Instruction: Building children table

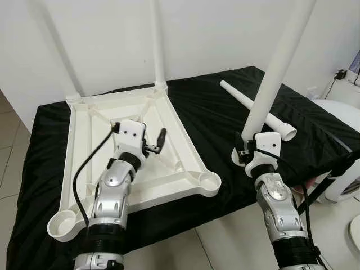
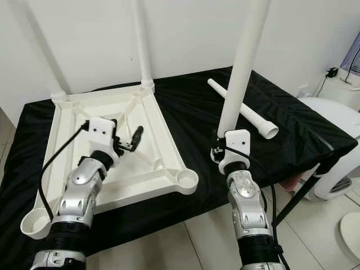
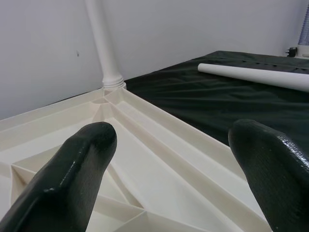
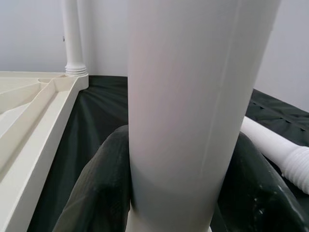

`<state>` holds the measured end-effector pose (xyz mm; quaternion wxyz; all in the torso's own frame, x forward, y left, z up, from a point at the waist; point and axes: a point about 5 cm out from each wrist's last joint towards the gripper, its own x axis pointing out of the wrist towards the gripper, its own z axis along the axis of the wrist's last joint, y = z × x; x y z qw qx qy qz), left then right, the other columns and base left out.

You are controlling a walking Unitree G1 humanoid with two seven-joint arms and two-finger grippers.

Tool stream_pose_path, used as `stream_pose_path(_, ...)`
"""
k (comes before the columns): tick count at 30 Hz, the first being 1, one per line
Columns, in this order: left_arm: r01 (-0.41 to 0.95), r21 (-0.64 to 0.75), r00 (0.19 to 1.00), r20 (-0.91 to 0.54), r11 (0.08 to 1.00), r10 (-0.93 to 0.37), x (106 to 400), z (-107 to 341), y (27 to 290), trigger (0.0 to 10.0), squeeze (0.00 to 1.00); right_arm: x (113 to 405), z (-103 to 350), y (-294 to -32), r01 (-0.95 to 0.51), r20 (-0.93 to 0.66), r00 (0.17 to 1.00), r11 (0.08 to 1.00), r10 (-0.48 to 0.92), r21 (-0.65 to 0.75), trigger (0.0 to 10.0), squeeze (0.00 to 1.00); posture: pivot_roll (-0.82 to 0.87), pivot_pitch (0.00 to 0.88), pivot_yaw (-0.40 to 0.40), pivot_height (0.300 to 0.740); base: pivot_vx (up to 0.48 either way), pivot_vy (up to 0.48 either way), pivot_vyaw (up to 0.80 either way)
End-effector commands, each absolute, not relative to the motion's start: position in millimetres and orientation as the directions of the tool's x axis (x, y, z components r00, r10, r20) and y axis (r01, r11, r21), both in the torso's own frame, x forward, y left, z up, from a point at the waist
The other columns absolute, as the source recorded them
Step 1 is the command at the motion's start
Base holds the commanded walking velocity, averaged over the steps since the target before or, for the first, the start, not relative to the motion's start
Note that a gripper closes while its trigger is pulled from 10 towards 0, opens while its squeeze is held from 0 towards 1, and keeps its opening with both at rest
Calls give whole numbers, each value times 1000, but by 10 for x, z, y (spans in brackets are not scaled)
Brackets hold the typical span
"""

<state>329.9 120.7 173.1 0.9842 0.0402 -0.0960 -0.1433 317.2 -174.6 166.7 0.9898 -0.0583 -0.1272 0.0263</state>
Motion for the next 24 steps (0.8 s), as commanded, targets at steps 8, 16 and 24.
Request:
stream_pose_path(8, 171, 126, 971, 145, 977, -189, 3181, 1618, 1220, 10000, 0, 3166, 1698, -1705, -58, 255, 963, 990, 90, -128, 10000, 0, -91, 0, 69, 740, 0, 0, 0)
stream_pose_path(16, 73, 130, 986, 141, 989, -91, 3200, 1622, 1322, 10000, 0, 3132, 1634, -1686, -77, 241, 965, 991, 101, -107, 10000, 0, -91, 0, 62, 740, 0, 0, 0)
stream_pose_path(24, 55, 154, 990, 118, 987, -73, 3137, 1552, 1377, 10000, 0, 3067, 1538, -1624, -102, 233, 965, 992, 117, -77, 10000, 0, -91, 0, 68, 740, 0, 0, 0)
